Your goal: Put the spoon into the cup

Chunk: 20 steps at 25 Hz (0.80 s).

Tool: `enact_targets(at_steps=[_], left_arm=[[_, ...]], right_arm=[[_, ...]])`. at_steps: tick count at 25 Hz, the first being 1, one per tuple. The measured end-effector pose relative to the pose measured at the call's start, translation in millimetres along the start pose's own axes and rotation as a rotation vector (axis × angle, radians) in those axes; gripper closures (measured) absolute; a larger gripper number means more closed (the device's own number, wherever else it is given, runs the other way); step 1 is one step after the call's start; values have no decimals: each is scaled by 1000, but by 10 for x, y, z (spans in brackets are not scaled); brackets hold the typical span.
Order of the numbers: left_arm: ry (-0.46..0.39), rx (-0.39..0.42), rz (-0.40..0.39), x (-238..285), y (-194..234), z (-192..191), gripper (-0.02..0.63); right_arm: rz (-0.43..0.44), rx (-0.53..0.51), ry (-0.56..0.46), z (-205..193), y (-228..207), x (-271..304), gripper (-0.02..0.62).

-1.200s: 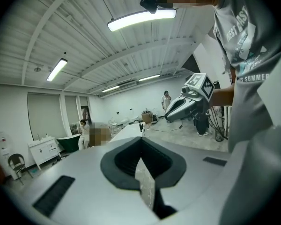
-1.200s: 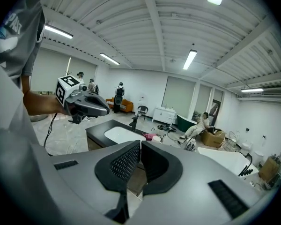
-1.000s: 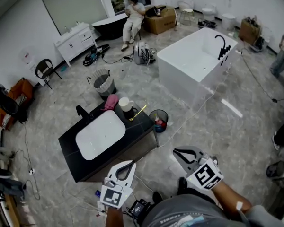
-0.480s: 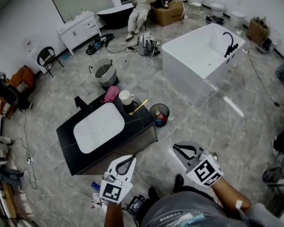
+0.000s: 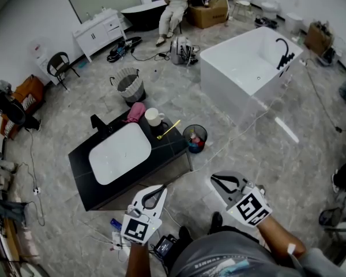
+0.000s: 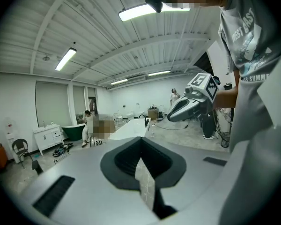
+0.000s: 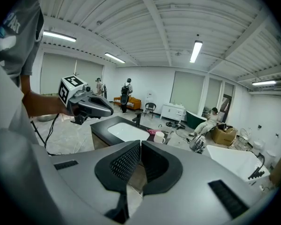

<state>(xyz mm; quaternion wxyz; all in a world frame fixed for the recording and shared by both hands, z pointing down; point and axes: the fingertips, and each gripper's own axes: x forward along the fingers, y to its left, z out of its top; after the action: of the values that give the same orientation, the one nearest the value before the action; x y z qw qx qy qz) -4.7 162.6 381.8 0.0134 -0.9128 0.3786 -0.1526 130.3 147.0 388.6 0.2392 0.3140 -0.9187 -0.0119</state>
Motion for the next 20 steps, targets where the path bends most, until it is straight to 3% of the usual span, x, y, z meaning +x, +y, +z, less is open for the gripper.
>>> enact_targets(at_steps=[8, 13, 16, 20], left_arm=[[17, -54, -31, 93, -174, -17, 603], [25, -82, -58, 45, -160, -216, 603], [66, -62, -82, -94, 43, -304, 603], [29, -68, -63, -242, 438, -263, 603]], right_arm=[[83, 42, 1, -140, 131, 21, 563], [78, 79, 42, -296, 114, 197, 563], [44, 114, 28, -118, 137, 291, 563], [34, 81, 23, 175, 188, 521, 563]])
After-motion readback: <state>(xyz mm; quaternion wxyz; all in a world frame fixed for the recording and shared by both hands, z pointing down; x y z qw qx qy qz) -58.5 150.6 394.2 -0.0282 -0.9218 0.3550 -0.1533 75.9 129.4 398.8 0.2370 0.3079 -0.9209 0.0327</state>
